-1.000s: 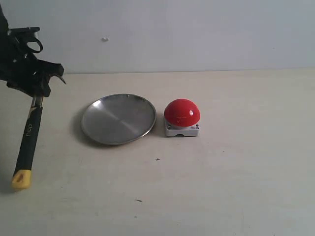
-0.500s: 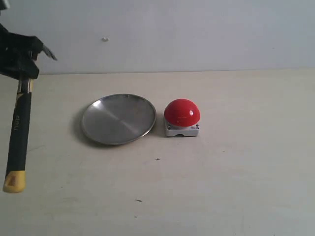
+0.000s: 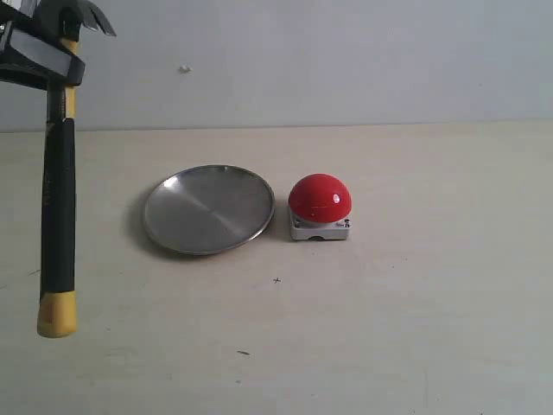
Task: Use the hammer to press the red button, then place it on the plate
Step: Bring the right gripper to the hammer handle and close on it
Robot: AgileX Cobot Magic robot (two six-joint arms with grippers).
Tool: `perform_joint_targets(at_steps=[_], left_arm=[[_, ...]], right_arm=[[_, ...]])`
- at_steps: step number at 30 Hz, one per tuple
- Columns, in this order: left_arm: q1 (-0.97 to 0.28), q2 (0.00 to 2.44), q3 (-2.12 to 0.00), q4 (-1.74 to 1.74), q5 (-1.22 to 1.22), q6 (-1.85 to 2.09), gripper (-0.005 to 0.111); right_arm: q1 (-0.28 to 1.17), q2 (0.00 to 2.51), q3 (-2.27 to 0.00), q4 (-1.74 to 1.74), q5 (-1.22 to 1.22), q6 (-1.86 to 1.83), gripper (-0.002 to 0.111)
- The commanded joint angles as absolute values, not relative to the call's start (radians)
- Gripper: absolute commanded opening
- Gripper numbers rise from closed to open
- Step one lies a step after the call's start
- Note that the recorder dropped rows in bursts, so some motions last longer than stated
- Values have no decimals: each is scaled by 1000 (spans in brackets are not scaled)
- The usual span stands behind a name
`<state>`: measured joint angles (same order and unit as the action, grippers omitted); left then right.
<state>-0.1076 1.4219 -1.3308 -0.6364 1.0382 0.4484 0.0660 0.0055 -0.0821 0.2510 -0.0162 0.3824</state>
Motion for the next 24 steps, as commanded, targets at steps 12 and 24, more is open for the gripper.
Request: perform_joint_targets(at_steps=[12, 24], left_arm=[[-110, 1403, -1335, -744, 1039, 557, 0], [-110, 1403, -1335, -744, 1034, 568, 0]], right_arm=[[494, 1004, -687, 142, 139, 288, 30], [804, 1456, -865, 161, -141, 296, 60]])
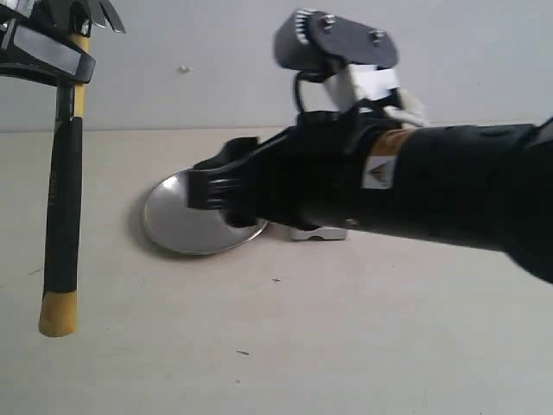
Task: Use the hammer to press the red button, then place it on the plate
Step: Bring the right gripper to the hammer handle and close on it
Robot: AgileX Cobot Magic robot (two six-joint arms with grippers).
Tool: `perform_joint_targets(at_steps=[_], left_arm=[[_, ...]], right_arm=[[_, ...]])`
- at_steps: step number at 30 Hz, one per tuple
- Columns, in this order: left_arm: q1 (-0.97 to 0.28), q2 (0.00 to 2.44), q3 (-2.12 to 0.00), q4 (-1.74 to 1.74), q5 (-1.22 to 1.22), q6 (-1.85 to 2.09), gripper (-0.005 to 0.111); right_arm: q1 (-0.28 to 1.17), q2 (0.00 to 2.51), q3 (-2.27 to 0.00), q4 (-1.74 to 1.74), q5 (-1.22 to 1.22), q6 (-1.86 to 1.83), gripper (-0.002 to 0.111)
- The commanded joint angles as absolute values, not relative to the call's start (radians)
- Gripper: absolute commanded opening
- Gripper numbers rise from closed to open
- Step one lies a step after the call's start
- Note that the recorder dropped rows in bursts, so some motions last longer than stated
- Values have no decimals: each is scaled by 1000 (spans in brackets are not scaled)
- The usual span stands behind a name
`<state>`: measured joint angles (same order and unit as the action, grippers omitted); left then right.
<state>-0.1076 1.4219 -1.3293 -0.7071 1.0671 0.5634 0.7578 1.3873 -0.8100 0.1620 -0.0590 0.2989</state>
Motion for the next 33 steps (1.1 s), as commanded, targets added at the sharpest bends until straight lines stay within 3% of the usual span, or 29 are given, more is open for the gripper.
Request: perform_joint_targets(at_steps=[1, 7, 15, 20, 33], left_arm=[[-110, 1403, -1335, -744, 1034, 568, 0], [-110, 1403, -1306, -755, 1010, 571, 0], [-110, 1401, -1291, -760, 984, 578, 0], [-110, 1401, -1291, -768, 990, 581, 0], [-110, 1401, -1291, -782, 1003, 583, 0]], right_arm=[[815, 1475, -878, 159, -156, 299, 60], [815, 1581, -945, 44, -213, 341, 60], [815, 1680, -965, -410, -422, 778, 60], [815, 1725, -967, -414, -504, 768, 60], [815, 1838, -1103, -476, -443, 763, 60]])
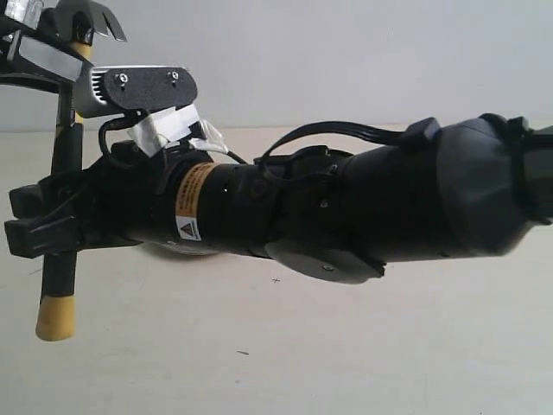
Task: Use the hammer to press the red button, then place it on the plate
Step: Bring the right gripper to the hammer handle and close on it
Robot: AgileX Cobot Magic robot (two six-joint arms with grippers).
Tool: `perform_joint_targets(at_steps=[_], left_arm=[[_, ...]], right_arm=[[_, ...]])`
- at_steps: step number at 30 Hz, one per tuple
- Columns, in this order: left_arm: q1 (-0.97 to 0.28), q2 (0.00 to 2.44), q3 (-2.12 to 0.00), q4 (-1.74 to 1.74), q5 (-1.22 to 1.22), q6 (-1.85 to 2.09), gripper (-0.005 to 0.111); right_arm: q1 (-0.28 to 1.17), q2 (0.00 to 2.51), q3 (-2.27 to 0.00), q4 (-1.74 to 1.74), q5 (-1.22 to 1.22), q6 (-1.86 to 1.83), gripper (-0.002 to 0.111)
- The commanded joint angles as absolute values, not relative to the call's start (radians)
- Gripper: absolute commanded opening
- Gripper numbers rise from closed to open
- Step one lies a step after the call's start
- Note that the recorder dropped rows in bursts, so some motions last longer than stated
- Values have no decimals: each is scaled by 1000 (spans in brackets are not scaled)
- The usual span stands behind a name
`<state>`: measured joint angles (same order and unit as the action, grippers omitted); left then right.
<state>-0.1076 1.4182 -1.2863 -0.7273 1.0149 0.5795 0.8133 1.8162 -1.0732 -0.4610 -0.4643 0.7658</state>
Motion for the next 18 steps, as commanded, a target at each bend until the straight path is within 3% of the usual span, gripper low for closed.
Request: perform_joint_targets(at_steps=[1, 14, 18], left_arm=[[-110, 1401, -1291, -785, 1005, 583, 0], [-110, 1401, -1291, -796, 1020, 593, 0], [-110, 1401, -1291, -796, 1022, 594, 0]], right_arm=[[815, 1847, -1109, -476, -443, 763, 60], [815, 1866, -1133, -457, -437, 784, 59], [815, 1870, -1133, -417, -437, 789, 54]])
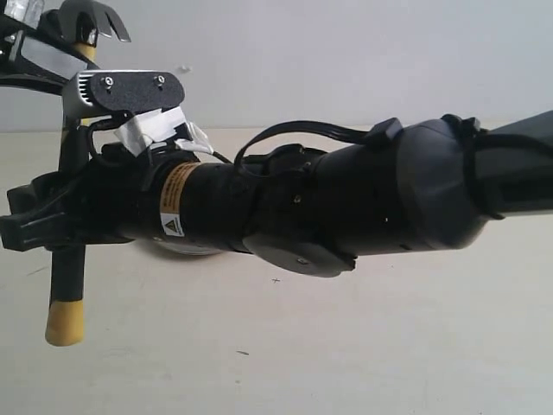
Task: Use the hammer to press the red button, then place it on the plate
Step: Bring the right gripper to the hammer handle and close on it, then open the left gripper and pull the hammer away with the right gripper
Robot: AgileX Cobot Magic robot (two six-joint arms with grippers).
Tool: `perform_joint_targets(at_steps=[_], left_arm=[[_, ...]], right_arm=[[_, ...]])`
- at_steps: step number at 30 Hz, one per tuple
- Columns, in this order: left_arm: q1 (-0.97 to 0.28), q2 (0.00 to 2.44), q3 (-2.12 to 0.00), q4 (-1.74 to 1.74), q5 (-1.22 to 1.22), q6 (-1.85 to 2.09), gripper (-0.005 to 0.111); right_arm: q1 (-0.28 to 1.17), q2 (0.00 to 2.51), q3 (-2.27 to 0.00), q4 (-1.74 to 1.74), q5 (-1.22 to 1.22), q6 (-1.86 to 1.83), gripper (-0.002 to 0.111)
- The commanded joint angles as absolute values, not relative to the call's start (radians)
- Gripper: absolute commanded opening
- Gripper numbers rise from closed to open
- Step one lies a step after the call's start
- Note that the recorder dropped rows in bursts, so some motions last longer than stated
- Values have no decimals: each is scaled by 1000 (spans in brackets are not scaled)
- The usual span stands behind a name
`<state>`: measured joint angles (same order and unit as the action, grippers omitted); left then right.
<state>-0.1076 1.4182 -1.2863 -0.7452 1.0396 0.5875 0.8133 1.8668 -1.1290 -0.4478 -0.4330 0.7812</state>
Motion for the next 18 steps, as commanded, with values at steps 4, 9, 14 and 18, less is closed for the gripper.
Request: perform_joint_targets(at_steps=[4, 9, 14, 18], left_arm=[[-110, 1401, -1291, -796, 1024, 594, 0], [-110, 1401, -1291, -800, 1024, 594, 0], [-110, 1401, -1291, -802, 1024, 596, 0], [-110, 1401, -1291, -802, 1029, 596, 0]], right_arm=[[815, 1873, -1133, -417, -437, 789, 52], [815, 1889, -1135, -394, -439, 788, 49], [815, 1898, -1135, -358, -442, 788, 26], [815, 1898, -1135, -331, -442, 788, 0]])
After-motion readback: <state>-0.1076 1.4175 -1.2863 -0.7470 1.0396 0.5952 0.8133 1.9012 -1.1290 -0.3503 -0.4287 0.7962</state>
